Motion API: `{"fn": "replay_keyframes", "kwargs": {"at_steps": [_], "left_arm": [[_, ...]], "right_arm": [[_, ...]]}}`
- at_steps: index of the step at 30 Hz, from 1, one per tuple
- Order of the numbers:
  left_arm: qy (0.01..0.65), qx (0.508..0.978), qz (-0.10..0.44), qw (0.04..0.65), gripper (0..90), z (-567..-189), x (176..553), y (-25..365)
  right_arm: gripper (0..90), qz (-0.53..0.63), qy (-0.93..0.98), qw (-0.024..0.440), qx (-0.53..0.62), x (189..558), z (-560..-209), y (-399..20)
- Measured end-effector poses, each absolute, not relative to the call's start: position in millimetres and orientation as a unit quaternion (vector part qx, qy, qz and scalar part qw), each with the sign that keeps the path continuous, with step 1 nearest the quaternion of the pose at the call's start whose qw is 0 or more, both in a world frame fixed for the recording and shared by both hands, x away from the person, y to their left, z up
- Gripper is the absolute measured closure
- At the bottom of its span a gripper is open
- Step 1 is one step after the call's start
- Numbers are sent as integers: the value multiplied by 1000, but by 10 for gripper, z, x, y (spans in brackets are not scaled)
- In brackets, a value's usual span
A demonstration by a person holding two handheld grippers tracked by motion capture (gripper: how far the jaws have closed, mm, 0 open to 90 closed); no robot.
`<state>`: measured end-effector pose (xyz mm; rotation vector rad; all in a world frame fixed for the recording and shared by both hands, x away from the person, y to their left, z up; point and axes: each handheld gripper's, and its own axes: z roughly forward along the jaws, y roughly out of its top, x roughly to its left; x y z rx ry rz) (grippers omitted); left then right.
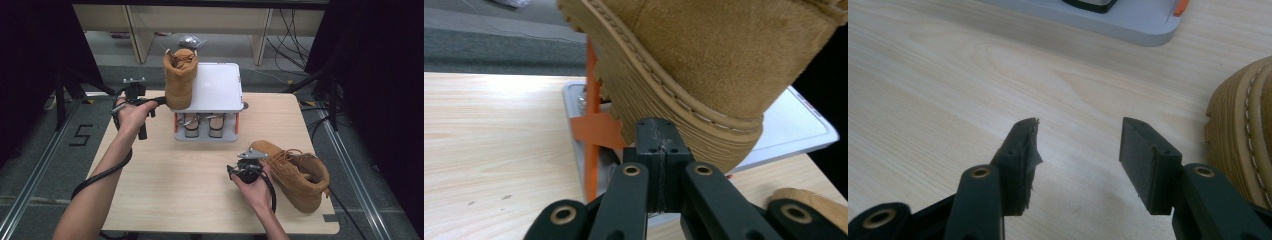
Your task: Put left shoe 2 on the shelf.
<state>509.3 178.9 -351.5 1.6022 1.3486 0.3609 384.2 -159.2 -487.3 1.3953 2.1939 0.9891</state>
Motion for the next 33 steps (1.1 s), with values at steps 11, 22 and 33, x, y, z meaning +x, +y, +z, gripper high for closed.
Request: {"fn": "replay_keyframes", "kwargs": {"at_steps": [11, 22, 33], "left_arm": [[552, 664, 151, 482, 896, -3510, 5109, 1763], [543, 661, 173, 488, 850, -3516, 5058, 1780], [524, 658, 216, 496, 668, -3494, 4880, 1914]], "right_arm": [[500, 351, 775, 180, 495, 3838, -4863, -1599], [500, 355, 771, 182, 496, 3837, -4843, -1623], [499, 361, 771, 187, 491, 3841, -4795, -1641]]}}
